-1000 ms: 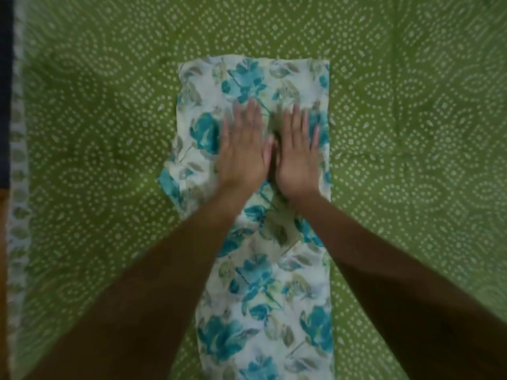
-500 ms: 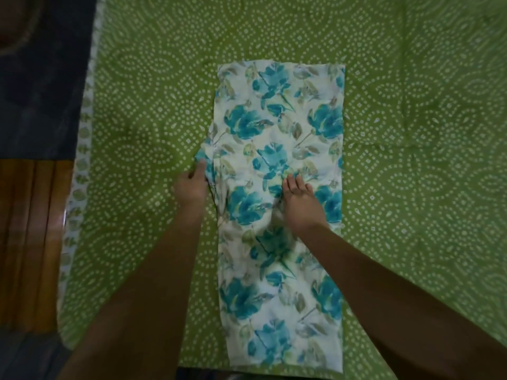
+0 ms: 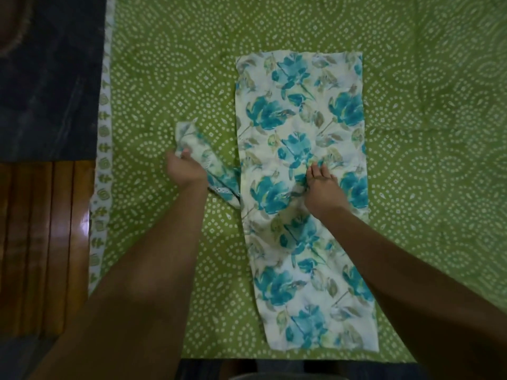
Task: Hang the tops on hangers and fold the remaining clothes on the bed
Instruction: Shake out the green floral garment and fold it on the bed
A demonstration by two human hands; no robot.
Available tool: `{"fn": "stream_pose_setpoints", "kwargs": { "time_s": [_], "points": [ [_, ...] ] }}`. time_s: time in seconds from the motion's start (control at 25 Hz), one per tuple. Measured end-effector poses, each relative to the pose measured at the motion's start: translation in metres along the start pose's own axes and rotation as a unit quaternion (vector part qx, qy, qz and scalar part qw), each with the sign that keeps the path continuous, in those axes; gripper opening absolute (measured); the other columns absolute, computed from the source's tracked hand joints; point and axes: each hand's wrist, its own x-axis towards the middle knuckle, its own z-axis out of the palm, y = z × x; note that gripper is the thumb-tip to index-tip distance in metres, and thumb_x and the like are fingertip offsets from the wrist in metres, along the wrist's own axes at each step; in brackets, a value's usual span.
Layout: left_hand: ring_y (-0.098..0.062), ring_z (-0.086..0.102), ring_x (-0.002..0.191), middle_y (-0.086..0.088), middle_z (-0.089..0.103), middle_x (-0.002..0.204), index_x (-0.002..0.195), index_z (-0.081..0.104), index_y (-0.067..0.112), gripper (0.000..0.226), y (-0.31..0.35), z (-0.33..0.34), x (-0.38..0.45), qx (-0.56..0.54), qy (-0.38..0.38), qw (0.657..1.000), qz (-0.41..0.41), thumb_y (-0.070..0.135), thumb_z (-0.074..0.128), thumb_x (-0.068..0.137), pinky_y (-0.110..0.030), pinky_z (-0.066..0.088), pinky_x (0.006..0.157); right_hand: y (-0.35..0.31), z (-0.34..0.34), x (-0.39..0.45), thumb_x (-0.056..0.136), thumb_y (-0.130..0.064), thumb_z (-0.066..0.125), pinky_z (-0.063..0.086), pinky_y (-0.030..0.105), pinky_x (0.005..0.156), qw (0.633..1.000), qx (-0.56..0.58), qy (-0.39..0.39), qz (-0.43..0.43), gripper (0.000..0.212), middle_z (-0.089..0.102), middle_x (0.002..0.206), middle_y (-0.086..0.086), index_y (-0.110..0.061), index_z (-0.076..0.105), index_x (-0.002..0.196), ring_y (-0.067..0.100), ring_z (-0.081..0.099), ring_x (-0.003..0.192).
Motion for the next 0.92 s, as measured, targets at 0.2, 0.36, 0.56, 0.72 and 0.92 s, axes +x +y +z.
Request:
{"fn": "stream_pose_setpoints", "kwargs": {
  "time_s": [0.2,0.36,0.56,0.72,0.92],
  "points": [
    [-0.023,0.054,0.081,-0.013,0.054,0.096,0.109,0.053,0.000,0.023,-0.067,-0.059,0.002,-0.156,-0.042,0.984,-0.080,0.019,0.043,0.101,-0.033,0.045,0.072,-0.015,-0.004,-0.004,0.091,-0.009,0.043,0.019,0.042,0.117,0.997,0.028,0.057,0.054,0.058,0.028,0.154,0.014,-0.001,0.029,0.146,0.031,0.018,0.144],
    [-0.014,0.052,0.062,-0.007,0.052,0.084,0.106,0.045,0.006,0.015,-0.086,-0.083,0.019,-0.238,-0.117,0.949,-0.171,0.016,0.053,0.097,-0.020,0.050,0.055,-0.074,-0.002,-0.033,0.080,-0.012,0.048,0.041,0.040,0.090,0.938,0.073,0.335,-0.055,0.032,0.068,0.099,0.013,-0.005,0.065,0.106,0.034,0.057,0.101],
    [-0.016,0.061,0.084,-0.005,0.055,0.101,0.110,0.039,0.014,0.050,-0.076,-0.092,0.023,-0.215,-0.208,0.939,-0.172,0.011,0.077,0.079,-0.028,0.056,0.071,-0.166,0.020,-0.039,0.082,-0.053,0.055,0.026,0.040,0.084,0.981,0.012,0.173,-0.093,0.057,0.053,0.117,0.006,-0.015,0.051,0.125,0.029,0.047,0.104],
    [-0.015,0.060,0.087,-0.011,0.055,0.113,0.111,0.036,0.017,0.053,-0.075,-0.102,0.033,-0.235,-0.264,0.922,-0.156,-0.006,0.071,0.078,-0.024,0.056,0.066,-0.197,0.038,-0.040,0.080,-0.015,0.066,0.042,0.042,0.084,0.978,0.031,0.159,-0.135,0.042,0.061,0.109,0.010,-0.010,0.056,0.120,0.032,0.058,0.101],
    [-0.021,0.063,0.083,-0.005,0.053,0.104,0.119,0.038,0.025,0.065,-0.100,-0.165,0.054,-0.166,-0.430,0.884,-0.078,-0.015,0.066,0.077,-0.034,0.059,0.062,-0.207,0.058,-0.071,0.074,-0.004,0.066,0.052,0.039,0.071,0.963,-0.009,0.154,-0.220,0.047,0.060,0.105,0.010,-0.012,0.051,0.118,0.029,0.061,0.091]
  ]
}}
